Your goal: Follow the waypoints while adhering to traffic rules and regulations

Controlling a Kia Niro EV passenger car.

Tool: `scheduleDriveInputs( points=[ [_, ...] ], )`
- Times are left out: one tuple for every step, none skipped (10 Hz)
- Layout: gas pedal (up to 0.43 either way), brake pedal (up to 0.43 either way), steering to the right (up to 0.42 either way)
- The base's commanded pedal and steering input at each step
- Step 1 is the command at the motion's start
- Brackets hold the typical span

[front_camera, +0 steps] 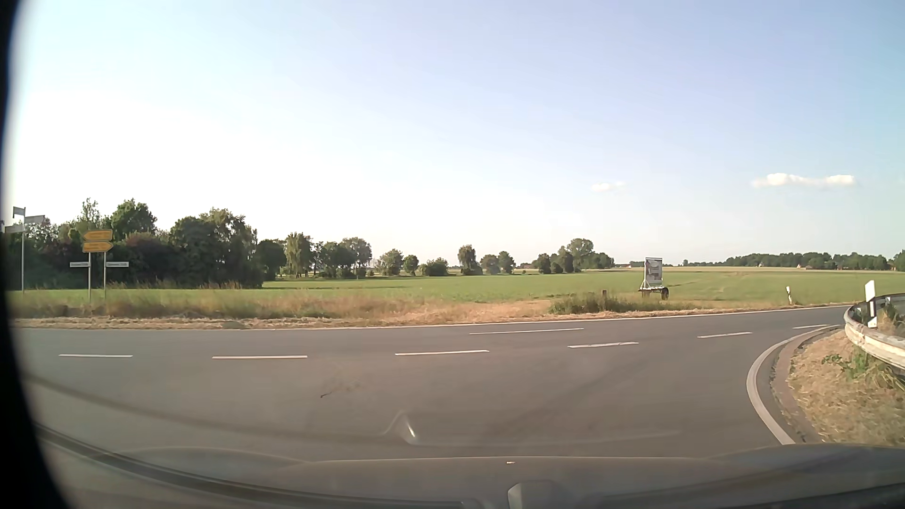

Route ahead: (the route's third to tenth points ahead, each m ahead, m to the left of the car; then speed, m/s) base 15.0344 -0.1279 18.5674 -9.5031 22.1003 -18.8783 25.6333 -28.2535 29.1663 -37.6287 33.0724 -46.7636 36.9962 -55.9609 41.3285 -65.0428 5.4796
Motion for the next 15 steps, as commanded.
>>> scheduleDriveInputs(
  points=[
    [0.0,0.006,0.116],
    [0.118,0.006,0.129],
    [0.118,0.006,0.14],
    [0.13,0.006,0.161],
    [0.157,0.006,0.18],
    [0.189,0.012,0.192],
    [0.24,0.006,0.204],
    [0.28,0.006,0.216],
    [0.311,0.006,0.236],
    [0.311,0.006,0.255],
    [0.319,0.006,0.276],
    [0.319,0.006,0.295],
    [0.319,0.006,0.302],
    [0.331,0.006,0.302],
    [0.331,0.012,0.303]
  ],
)
